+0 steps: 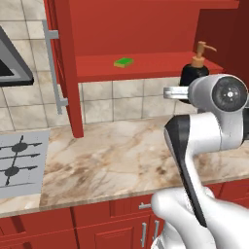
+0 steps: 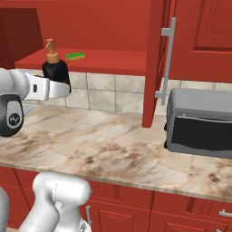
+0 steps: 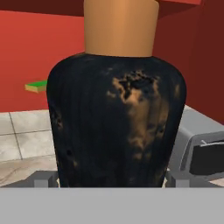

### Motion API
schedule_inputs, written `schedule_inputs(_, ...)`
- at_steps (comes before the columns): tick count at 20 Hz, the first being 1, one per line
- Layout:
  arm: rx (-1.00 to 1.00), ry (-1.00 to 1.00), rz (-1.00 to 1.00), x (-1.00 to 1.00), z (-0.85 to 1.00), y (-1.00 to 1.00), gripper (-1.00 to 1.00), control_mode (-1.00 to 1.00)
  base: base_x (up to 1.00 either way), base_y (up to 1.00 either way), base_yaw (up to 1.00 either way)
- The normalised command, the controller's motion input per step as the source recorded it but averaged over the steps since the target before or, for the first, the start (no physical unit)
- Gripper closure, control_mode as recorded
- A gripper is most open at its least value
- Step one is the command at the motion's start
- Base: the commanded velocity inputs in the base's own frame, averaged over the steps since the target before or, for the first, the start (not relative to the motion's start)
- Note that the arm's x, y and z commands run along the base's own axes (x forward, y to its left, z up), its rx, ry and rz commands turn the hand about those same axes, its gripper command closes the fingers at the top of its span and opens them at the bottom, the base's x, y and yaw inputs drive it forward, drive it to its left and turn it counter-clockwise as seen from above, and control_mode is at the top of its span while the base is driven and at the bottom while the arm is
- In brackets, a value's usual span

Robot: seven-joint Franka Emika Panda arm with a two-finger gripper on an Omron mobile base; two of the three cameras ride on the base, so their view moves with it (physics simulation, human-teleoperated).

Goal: Locate and retrieve the sponge and soap dispenser from the cabinet. Place them next to the sink.

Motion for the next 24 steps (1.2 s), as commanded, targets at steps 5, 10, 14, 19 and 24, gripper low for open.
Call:
schedule_inputs(5,0.02,0.19,0.07,-1.0,-0.18,0.15,1.0,-1.0,0.0,0.0,0.0)
schedule_inputs(10,0.07,0.13,0.1,-0.98,-0.49,0.11,1.0,-1.0,0.0,0.0,0.0)
schedule_inputs(14,0.15,0.0,0.04,-0.5,-0.5,0.08,1.0,-1.0,0.0,0.0,0.0)
schedule_inputs(19,0.02,-0.32,0.0,-0.08,-0.56,0.0,1.0,-1.0,0.0,0.0,0.0)
schedule_inputs(24,-0.2,-0.47,0.08,-0.25,-0.57,0.09,1.0,-1.0,0.0,0.0,0.0)
